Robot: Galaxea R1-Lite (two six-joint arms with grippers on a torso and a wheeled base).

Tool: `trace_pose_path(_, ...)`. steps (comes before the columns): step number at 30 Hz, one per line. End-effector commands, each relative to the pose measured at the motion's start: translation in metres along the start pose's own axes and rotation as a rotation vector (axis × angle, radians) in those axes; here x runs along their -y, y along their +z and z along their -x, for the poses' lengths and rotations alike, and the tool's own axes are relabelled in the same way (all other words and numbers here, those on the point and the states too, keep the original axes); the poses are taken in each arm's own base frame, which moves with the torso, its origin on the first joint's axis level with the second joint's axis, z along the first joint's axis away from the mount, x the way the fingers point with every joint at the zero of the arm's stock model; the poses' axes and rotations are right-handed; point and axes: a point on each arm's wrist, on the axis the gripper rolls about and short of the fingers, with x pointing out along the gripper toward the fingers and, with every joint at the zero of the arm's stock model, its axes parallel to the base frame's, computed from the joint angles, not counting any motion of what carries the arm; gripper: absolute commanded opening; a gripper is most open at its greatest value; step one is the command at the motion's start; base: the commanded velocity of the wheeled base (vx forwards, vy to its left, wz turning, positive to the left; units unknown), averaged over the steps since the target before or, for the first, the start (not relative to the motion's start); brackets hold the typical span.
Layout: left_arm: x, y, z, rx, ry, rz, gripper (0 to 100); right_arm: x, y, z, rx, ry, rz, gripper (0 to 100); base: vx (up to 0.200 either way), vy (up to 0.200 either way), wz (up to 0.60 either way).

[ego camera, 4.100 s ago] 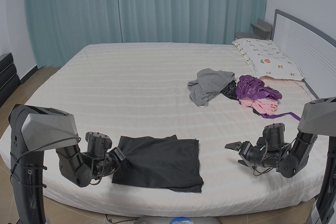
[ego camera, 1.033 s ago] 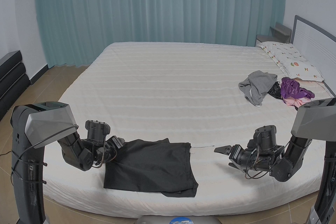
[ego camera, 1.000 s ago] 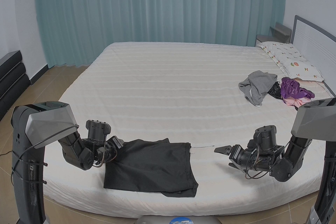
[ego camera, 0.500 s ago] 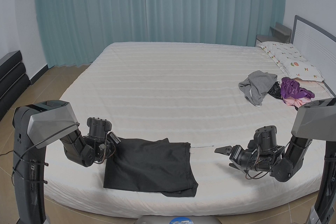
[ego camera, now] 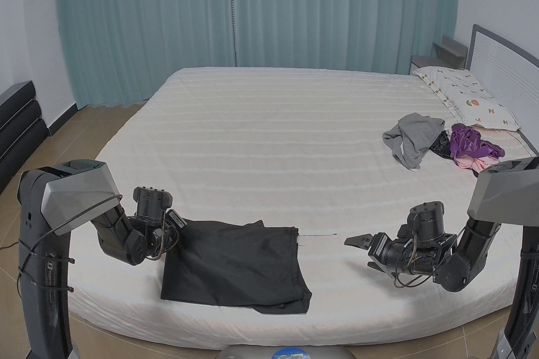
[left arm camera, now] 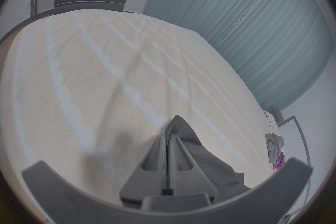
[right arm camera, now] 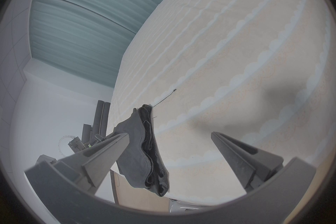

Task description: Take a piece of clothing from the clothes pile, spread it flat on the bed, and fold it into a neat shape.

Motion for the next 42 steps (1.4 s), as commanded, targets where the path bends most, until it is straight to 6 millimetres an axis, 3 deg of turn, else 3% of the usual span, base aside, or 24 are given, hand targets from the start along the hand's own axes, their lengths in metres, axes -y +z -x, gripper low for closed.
trace_pose_path(1, -0.007, 0.003, -0.001, 0.001, 0.018, 0.01, 0, 0.0, 0.0, 0.0, 0.001, 0.001, 0.0, 100, 0.0, 0.0, 0.0)
trace_pose_path(10, -0.013, 0.005, 0.001, -0.004, 0.036, 0.016, 0, 0.0, 0.001, 0.0, 0.002, 0.0, -0.001, 100, 0.0, 0.0, 0.0)
trace_pose_path(11, -0.013, 0.005, 0.001, -0.004, 0.036, 0.016, 100, 0.0, 0.001, 0.0, 0.002, 0.0, -0.001, 100, 0.0, 0.0, 0.0)
trace_pose_path(19, -0.014, 0.012, 0.009, 0.009, 0.034, 0.05, 100, -0.007, 0.005, 0.007, 0.029, 0.029, 0.007, 100, 0.0, 0.0, 0.0)
trace_pose_path(25, -0.009, 0.034, 0.048, 0.035, -0.019, 0.079, 100, -0.019, 0.008, 0.034, 0.073, 0.074, 0.026, 100, 0.0, 0.0, 0.0)
trace_pose_path(27, -0.004, 0.044, 0.074, 0.069, -0.062, 0.089, 100, -0.025, 0.01, 0.054, 0.115, 0.088, 0.035, 100, 0.0, 0.0, 0.0)
trace_pose_path(28, -0.005, 0.045, 0.076, 0.073, -0.065, 0.091, 100, -0.025, 0.011, 0.055, 0.12, 0.09, 0.036, 100, 0.0, 0.0, 0.0)
trace_pose_path(33, -0.003, 0.06, 0.14, 0.188, -0.194, 0.105, 100, -0.042, 0.026, 0.126, 0.309, 0.162, 0.11, 100, 0.0, 0.0, 0.0)
trace_pose_path(42, -0.01, 0.071, 0.227, 0.334, -0.328, 0.037, 100, -0.035, 0.008, 0.196, 0.505, 0.084, 0.307, 100, 0.0, 0.0, 0.0)
